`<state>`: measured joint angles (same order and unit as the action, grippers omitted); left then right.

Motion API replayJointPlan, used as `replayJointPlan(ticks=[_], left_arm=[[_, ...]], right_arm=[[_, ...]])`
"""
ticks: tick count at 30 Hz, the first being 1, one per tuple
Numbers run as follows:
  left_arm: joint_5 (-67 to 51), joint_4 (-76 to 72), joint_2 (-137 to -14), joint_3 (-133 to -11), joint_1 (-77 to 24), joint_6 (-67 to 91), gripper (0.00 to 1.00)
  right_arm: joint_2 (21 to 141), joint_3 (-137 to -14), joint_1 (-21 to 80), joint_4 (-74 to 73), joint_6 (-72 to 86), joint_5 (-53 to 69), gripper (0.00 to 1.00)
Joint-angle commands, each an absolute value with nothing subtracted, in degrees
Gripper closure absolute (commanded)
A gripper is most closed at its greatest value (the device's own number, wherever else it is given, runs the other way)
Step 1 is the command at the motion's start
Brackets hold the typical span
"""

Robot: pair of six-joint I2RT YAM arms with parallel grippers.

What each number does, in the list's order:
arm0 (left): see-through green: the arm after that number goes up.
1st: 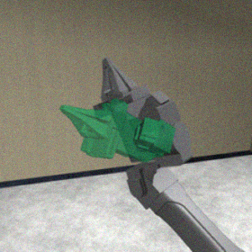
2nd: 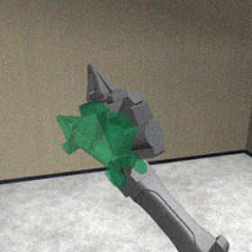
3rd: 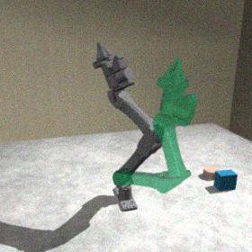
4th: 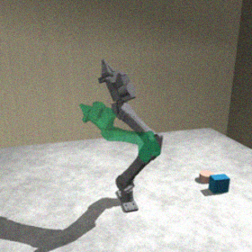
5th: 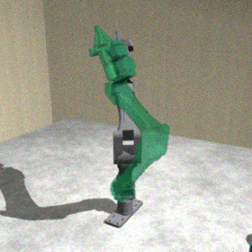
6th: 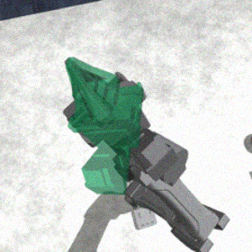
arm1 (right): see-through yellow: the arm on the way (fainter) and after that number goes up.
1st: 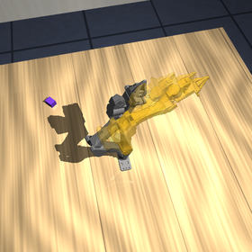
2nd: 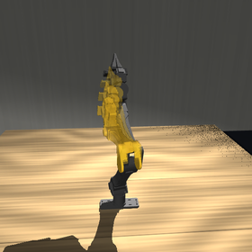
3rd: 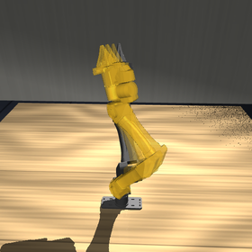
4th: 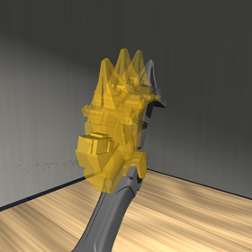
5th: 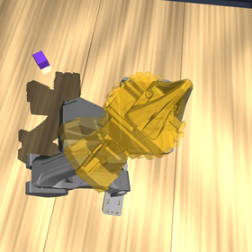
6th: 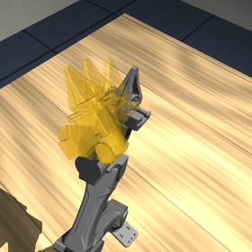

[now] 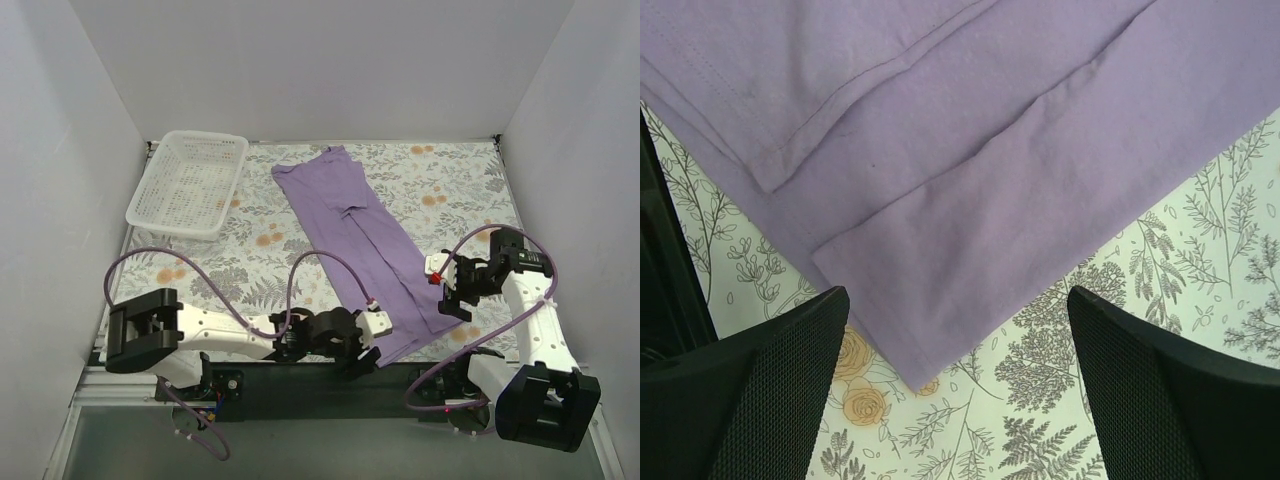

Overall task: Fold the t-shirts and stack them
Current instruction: Fold the tshirt

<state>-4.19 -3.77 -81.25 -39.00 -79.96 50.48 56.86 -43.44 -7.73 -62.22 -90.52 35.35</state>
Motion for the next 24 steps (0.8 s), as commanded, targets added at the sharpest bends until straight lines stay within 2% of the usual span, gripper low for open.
replayJointPlan(ticks=[1,9,17,24], left_arm=[[1.0,-10.3,-86.5,-44.5,-81.3,44.7,0.41],[6.0,-10.5,-99.3,-53.1,-83.1,41.4,0.44],[11.1,-10.5,-103.9,-54.5,-84.0,40.4,0.48],[15.4,-10.3,-105.6,-54.2,-84.7,40.4,0.6]], right_arm=[[58.0,-45.4,-9.1,-65.8,-91.8,38.0,0.04],[58.6,-42.6,-11.6,-65.7,-93.0,38.7,0.05],[60.9,-42.6,-15.1,-65.9,-95.2,39.4,0.05],[61.7,-42.2,-15.6,-66.2,-96.0,39.8,0.05]])
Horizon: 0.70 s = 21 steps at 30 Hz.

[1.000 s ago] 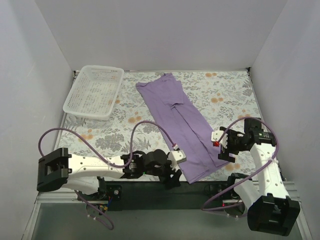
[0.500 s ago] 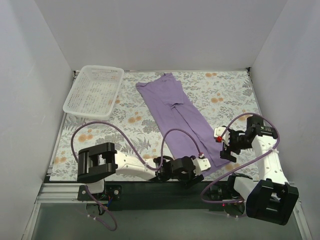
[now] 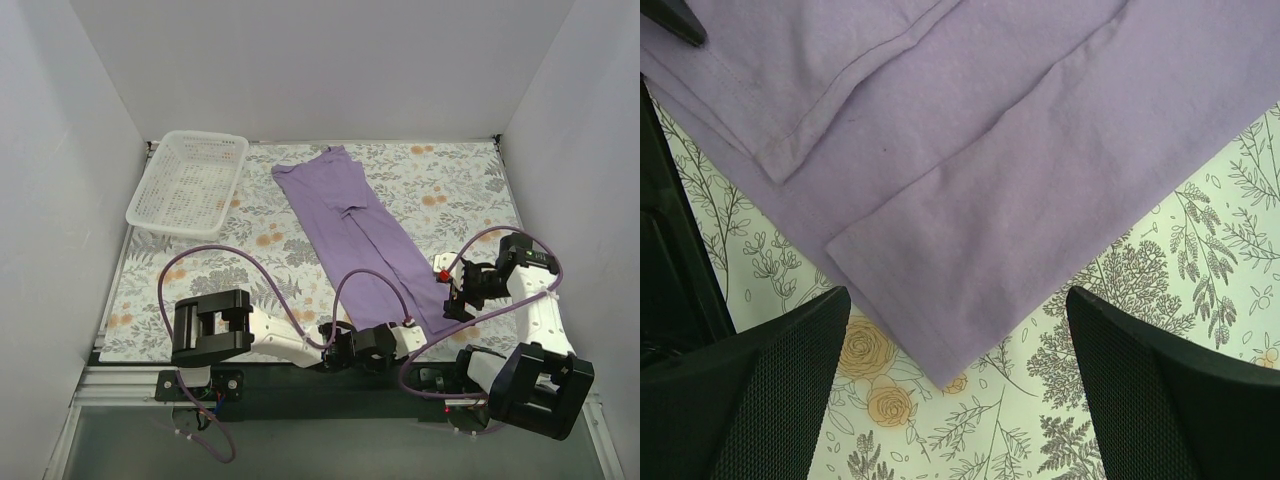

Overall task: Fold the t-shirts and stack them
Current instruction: Fold the tshirt

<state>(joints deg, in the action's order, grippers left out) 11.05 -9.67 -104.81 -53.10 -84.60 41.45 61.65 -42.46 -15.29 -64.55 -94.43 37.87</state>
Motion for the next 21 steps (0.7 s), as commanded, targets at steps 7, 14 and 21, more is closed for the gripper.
replayJointPlan(ticks=[7,14,21], left_arm=[[14.2,-10.4,-103.6,-52.7,-84.7,40.4,0.87],[11.0,-12.4,-101.8,-50.5,-84.6,42.5,1.0],[7.7,-16.6,-99.9,-47.8,-83.1,46.2,1.0]], right_arm=[[62.8,-40.9,-15.6,-66.2,-98.2,38.2,0.06],[63.3,-36.6,-15.6,-65.2,-111.9,34.5,0.08],[65.5,-33.6,-15.0,-59.5,-116.9,30.5,0.11]])
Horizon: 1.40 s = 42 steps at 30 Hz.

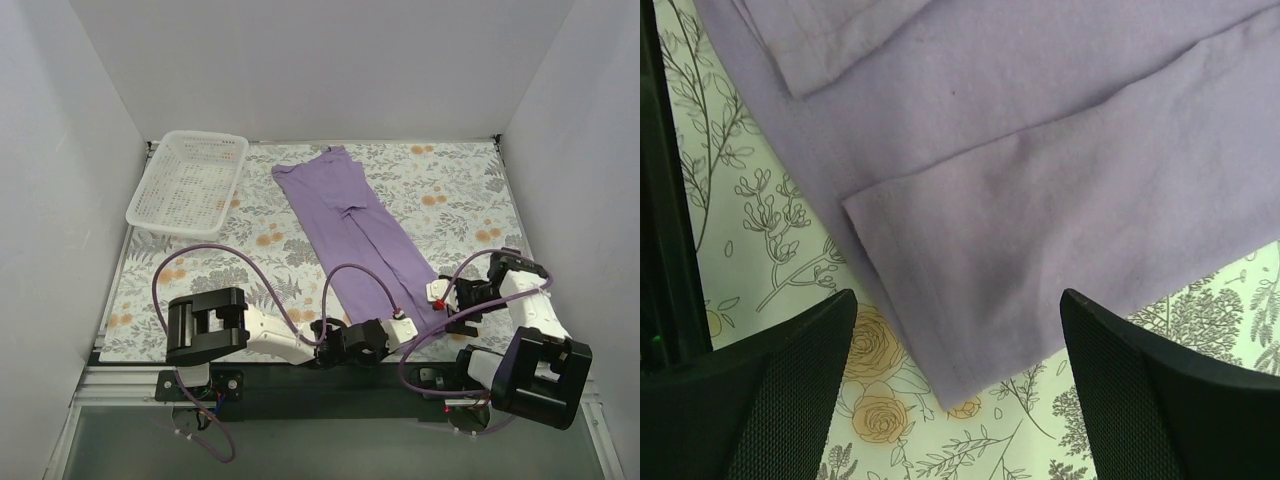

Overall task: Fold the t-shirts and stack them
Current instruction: Fold the tshirt

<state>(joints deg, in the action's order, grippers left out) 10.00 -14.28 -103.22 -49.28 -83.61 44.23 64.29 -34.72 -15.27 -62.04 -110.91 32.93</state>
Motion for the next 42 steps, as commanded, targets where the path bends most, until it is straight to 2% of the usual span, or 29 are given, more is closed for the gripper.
replayJointPlan(ticks=[1,5,14,16,17,24,29,37,42], left_arm=[[7.6,-17.0,-99.8,-47.5,-83.0,46.9,1.0],[6.6,-18.0,-98.9,-46.4,-82.3,48.2,1.0],[5.3,-20.6,-97.6,-44.6,-81.2,50.8,1.0],[4.7,-21.3,-97.5,-44.1,-80.9,51.3,1.0],[4.4,-21.4,-97.5,-44.1,-80.7,51.5,1.0],[-2.9,-23.9,-94.9,-42.6,-76.2,53.0,1.0],[-8.8,-26.2,-90.5,-40.8,-68.1,54.0,1.0],[-16.7,-20.7,-89.5,-44.7,-54.9,50.1,1.0],[-20.8,-17.1,-90.7,-47.8,-45.1,49.0,1.0]], right_arm=[[65.7,-32.4,-14.9,-58.1,-117.2,29.4,0.12],[65.9,-29.1,-14.1,-54.2,-118.6,26.6,0.21],[68.6,-26.8,-10.3,-48.6,-116.0,23.2,0.7],[68.6,-27.1,-10.0,-48.6,-115.7,23.4,0.74],[68.4,-27.2,-9.9,-48.6,-115.1,23.5,0.98],[67.4,-32.2,-9.9,-49.6,-108.2,27.9,0.99],[72.9,-45.4,-9.3,-53.2,-98.4,34.5,0.99],[83.7,-63.2,2.4,-43.3,-75.2,36.7,0.99],[96.7,-76.7,9.2,-41.4,-64.6,33.3,0.99]])
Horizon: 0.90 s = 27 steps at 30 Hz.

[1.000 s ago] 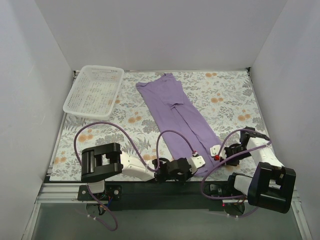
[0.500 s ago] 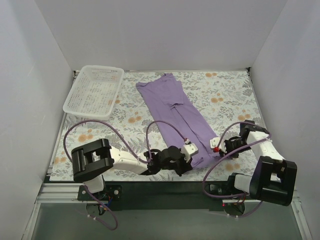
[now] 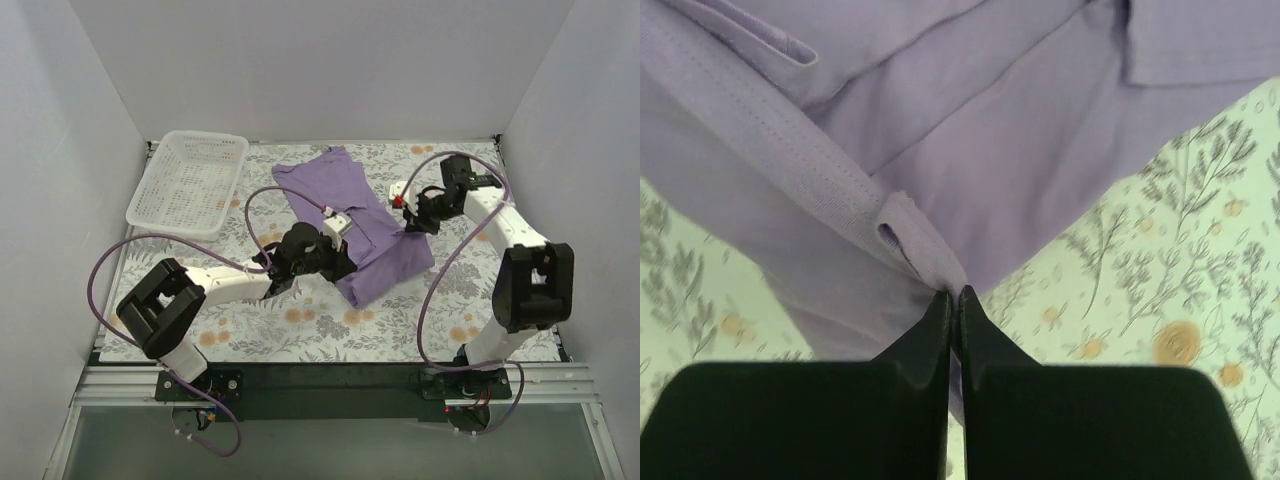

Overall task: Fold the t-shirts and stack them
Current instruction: Fold the tshirt

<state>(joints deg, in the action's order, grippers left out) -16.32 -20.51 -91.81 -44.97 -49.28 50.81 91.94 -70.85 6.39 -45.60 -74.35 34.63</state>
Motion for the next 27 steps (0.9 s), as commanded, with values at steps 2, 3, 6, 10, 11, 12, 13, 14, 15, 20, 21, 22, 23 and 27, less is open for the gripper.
replayJointPlan(ticks=[2,3,6,10,11,12,13,14,15,20,21,22,23,27], left_arm=[[-22.2,-15.8,-92.0,-49.8,-41.4,49.0,1.0],[-22.5,-15.3,-92.5,-50.4,-40.4,48.8,1.0],[-23.6,-14.3,-95.0,-52.8,-36.7,49.0,1.0],[-25.2,-13.6,-98.5,-55.1,-33.4,49.4,1.0],[-25.4,-13.5,-99.0,-55.5,-32.7,49.4,1.0],[-25.5,-13.0,-99.3,-56.3,-32.5,49.3,1.0],[-25.7,-12.7,-100.1,-56.7,-32.2,49.2,1.0],[-25.7,-12.4,-100.5,-57.0,-31.7,49.1,1.0],[-25.8,-12.0,-100.7,-57.4,-31.5,49.1,1.0],[-25.4,-12.2,-100.4,-57.3,-30.4,49.3,1.0],[-25.2,-12.2,-100.2,-57.2,-30.2,49.3,1.0],[-25.1,-12.2,-100.3,-57.3,-29.9,49.3,1.0],[-25.1,-12.0,-100.4,-57.4,-29.6,49.3,1.0],[-25.0,-11.3,-101.2,-58.1,-28.7,49.0,1.0]], right_arm=[[101.9,-82.2,10.5,-41.2,-61.8,31.8,0.99],[103.4,-83.7,10.9,-41.0,-60.9,30.6,0.99],[108.4,-88.1,11.9,-39.9,-58.0,29.2,0.99],[112.5,-91.8,12.5,-38.9,-54.6,28.1,0.99],[113.4,-92.5,12.6,-38.4,-54.1,28.0,0.99],[113.7,-92.8,12.7,-38.1,-53.9,28.0,0.99],[114.0,-93.1,12.9,-38.0,-53.4,27.8,0.99],[114.3,-93.2,13.0,-37.3,-53.1,27.7,0.99],[114.5,-93.5,13.3,-37.0,-52.6,27.4,0.99],[115.2,-94.1,14.3,-34.5,-50.5,26.6,0.99],[115.6,-94.9,14.5,-34.2,-49.8,26.1,0.99],[116.4,-95.4,14.7,-34.0,-49.3,25.8,0.99],[116.9,-96.0,15.0,-34.0,-48.9,25.4,0.99],[118.9,-98.9,15.9,-33.7,-46.7,24.1,0.99]])
